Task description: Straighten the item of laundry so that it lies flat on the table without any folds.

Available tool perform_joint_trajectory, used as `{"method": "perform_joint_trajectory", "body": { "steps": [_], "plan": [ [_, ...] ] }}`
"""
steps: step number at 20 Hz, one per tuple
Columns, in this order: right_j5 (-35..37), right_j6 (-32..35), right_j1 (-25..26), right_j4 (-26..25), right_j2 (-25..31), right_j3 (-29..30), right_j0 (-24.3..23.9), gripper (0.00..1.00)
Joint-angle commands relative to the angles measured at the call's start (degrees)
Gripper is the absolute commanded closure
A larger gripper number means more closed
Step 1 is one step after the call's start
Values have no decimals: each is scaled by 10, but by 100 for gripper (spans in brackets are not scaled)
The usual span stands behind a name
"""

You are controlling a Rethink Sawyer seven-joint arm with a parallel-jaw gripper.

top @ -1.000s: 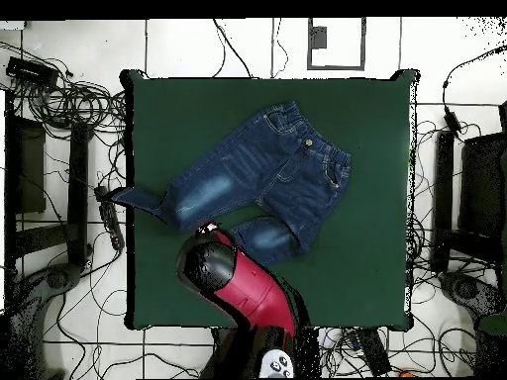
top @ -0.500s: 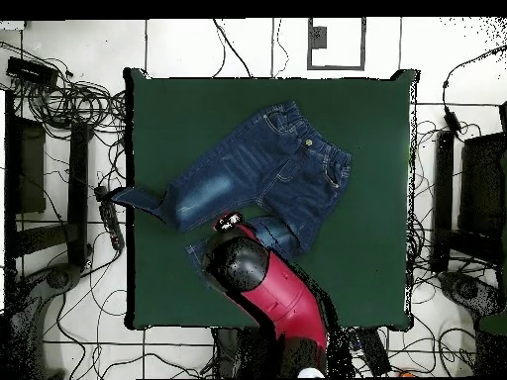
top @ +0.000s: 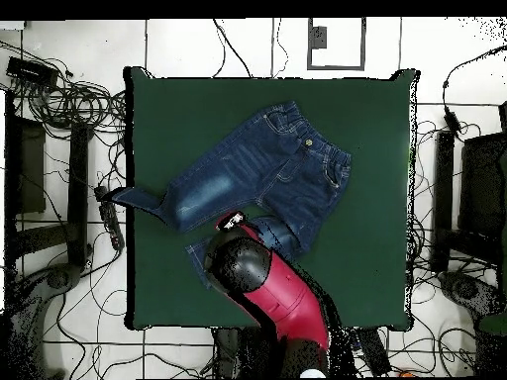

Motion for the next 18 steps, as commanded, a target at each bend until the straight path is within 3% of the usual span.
{"method": "perform_joint_trajectory", "body": {
  "steps": [1,18],
  "plan": [
    [-34,157,26,20,62,34,10,0],
    [-108,203,56,45,90,42,23,0]
  ]
}}
